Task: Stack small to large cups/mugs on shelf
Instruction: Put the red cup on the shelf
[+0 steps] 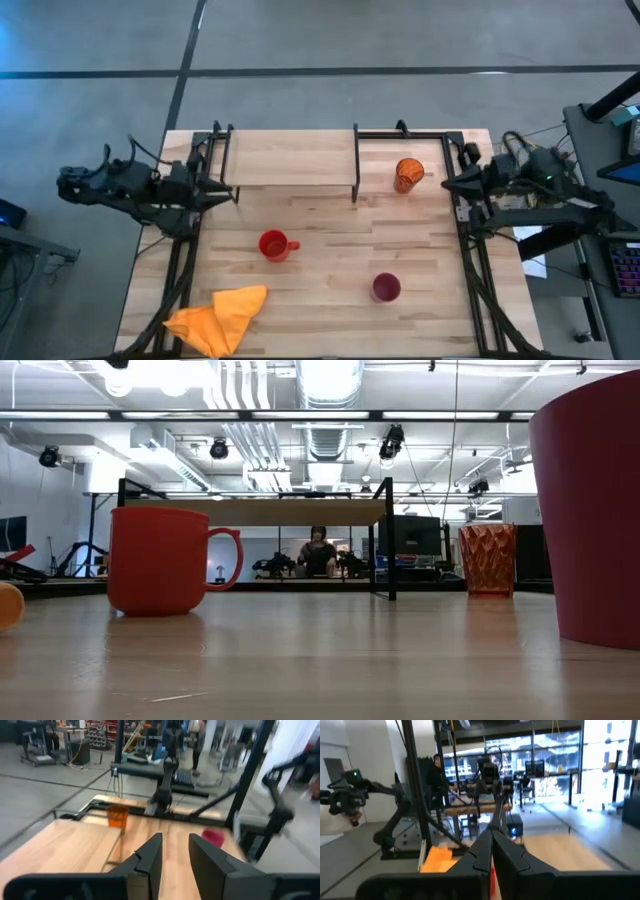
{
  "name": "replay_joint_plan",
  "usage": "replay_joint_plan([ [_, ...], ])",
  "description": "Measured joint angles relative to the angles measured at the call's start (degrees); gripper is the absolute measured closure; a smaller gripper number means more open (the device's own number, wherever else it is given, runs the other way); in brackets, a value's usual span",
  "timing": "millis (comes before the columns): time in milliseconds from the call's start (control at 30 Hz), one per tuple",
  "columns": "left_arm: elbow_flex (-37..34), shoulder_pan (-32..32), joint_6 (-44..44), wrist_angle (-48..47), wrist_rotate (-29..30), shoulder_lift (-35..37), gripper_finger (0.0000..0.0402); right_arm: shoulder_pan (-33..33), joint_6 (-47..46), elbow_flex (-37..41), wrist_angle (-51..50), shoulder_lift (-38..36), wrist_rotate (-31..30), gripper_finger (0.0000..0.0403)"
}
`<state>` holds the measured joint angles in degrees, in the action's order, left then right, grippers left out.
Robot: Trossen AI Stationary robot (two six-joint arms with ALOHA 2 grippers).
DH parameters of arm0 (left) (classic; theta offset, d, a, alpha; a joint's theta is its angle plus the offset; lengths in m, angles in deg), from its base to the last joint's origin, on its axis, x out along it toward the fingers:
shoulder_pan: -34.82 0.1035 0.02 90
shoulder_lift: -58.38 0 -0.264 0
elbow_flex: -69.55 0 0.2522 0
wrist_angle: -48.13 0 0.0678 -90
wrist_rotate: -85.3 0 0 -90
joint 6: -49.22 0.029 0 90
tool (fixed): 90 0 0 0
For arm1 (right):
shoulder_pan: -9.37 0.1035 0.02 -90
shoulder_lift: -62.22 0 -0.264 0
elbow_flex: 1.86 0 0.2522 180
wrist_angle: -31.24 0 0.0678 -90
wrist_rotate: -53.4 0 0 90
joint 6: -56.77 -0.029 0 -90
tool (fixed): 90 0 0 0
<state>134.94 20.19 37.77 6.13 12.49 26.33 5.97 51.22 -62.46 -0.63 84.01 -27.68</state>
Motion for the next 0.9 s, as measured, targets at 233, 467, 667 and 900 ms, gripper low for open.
replay_joint_plan([
  [233, 4.81, 0.00, -2.78, 8.72, -0.07, -4.67, 0.0320, 0.00, -0.28, -12.13, -0.10, 7.19, -0.03, 0.0394],
  [467, 4.09, -0.04, -4.14, 15.34, 4.50, -4.98, 0.0320, 0.00, 7.77, -21.80, -1.55, 13.01, -0.04, 0.0394],
  [667, 4.09, -0.07, -9.18, 15.28, -0.66, -8.79, 0.0320, 0.00, 2.79, -28.12, -15.19, 18.54, -0.14, 0.0394],
  [900, 9.50, -0.07, -16.61, 8.51, -9.80, -19.21, 0.0322, 0.00, -3.39, -28.69, -24.18, 24.56, -0.16, 0.0394],
])
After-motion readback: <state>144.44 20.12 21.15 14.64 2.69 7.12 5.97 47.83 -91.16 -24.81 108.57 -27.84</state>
